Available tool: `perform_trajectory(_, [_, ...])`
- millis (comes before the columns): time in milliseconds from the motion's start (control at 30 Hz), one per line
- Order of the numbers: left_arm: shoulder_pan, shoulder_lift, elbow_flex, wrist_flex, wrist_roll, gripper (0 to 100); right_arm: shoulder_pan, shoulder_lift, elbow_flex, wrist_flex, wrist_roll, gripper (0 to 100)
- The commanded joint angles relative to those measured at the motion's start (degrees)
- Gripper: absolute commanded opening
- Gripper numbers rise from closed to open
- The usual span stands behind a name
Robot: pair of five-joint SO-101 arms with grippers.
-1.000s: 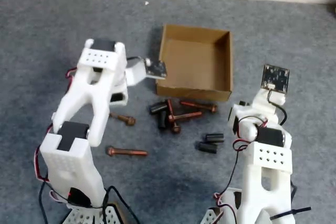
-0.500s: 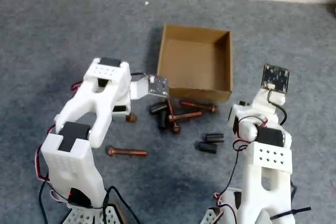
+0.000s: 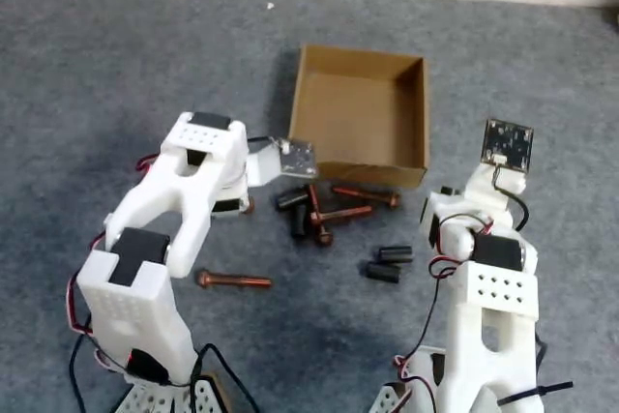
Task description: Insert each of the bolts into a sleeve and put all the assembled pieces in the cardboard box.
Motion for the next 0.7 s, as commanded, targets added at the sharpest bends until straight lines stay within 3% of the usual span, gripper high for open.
perform_trajectory(0, [1.3,-10.6,-1.6,4.8,6.9,0,1.1,-2.7,-0.7,2.2,0.3,0.5])
perform_trajectory(267, [0.9,-33.8,0.1,5.6,30.3,0,-0.5,-18.9,1.9,3.2,0.6,0.5])
perform_trajectory(667, [1.4,-50.8,-0.3,4.6,67.0,0,-15.5,-29.1,4.2,1.8,0.7,0.5])
